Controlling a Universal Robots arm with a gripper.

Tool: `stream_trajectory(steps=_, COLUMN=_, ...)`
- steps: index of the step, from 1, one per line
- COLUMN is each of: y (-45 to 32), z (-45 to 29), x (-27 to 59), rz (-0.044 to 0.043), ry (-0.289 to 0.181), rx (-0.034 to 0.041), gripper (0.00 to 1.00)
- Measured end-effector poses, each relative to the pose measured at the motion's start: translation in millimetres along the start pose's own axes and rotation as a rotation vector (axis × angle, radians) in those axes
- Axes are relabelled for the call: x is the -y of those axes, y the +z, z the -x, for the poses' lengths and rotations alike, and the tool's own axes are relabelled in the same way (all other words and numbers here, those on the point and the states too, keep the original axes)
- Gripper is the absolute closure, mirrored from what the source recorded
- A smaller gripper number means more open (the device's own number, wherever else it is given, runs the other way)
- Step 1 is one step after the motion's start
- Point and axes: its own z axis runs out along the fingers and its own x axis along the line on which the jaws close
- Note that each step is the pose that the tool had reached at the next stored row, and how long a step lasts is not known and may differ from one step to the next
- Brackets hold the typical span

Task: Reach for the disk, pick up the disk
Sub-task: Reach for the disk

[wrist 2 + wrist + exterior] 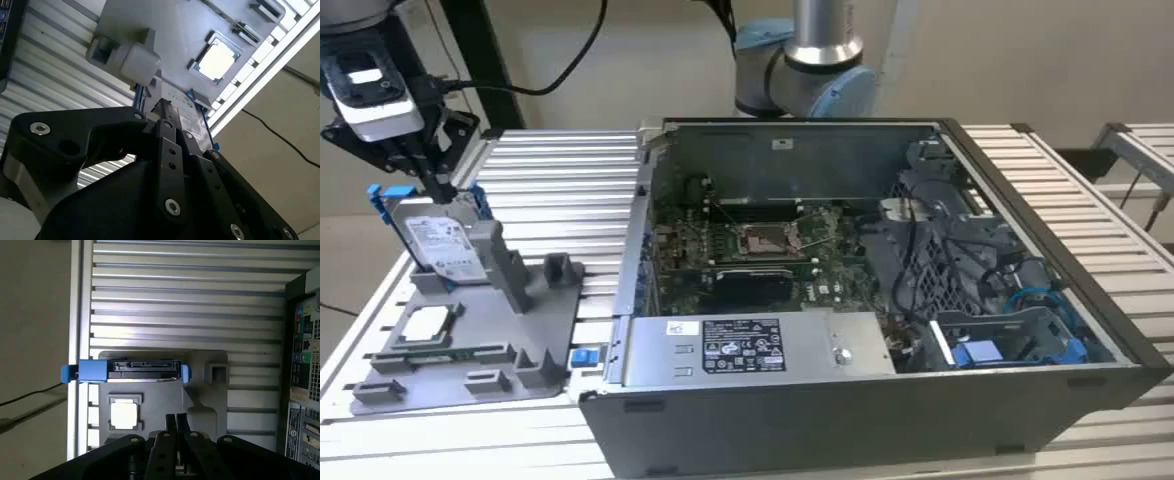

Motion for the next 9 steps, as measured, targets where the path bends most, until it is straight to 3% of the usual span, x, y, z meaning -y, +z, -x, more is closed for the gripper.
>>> stream_trajectory(steps=1, y=0.0, z=0.0, x=0.0, rz=0.0, ry=0.0, rx=0.0, gripper=1.0)
stream_trajectory(steps=9, y=0.0, z=0.0, x=0.0, rz=0.0, ry=0.0, rx=0.0, gripper=1.0)
